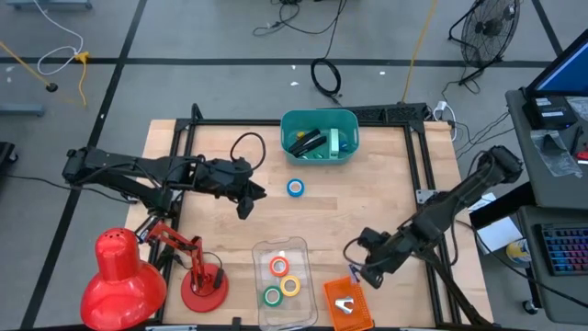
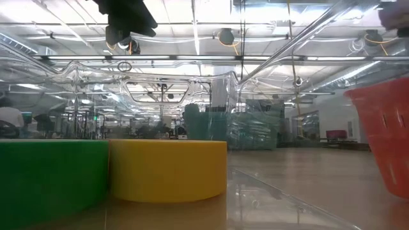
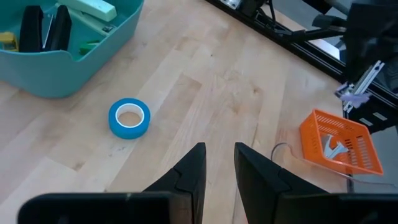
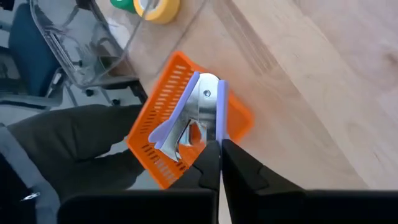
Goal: Pick and place Stapler, Stapler remover, tape
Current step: Put the purple staple remover into the orange basket
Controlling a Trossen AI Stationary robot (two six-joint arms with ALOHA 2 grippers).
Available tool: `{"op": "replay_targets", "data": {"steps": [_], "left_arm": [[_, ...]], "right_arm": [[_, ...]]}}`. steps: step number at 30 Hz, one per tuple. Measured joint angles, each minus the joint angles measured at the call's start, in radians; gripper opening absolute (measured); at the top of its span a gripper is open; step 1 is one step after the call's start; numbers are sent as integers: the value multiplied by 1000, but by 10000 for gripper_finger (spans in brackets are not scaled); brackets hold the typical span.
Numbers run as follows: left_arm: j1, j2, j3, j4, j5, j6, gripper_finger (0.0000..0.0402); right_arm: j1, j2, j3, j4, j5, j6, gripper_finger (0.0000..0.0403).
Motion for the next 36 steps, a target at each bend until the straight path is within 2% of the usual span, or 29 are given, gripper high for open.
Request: {"op": "replay_targets", "data": {"steps": [10,14,23,28,36], "left_arm": [[-30,0,0,-42,13,11,86],[-36,0,0,-100,46,9,86],[-69,0,0,-140,61,42,86],[-83,0,0,-140,61,26,86],[-105,0,0,-148,61,34,86]], "right_arm": [[1,278,222,1,-56,-52,0],[1,343,283,-55,-60,-16,0],[1,413,296,-153,-138,35,0],[1,448,296,-140,-145,62,0],[1,472,296,-214,-135,77,0]]}}
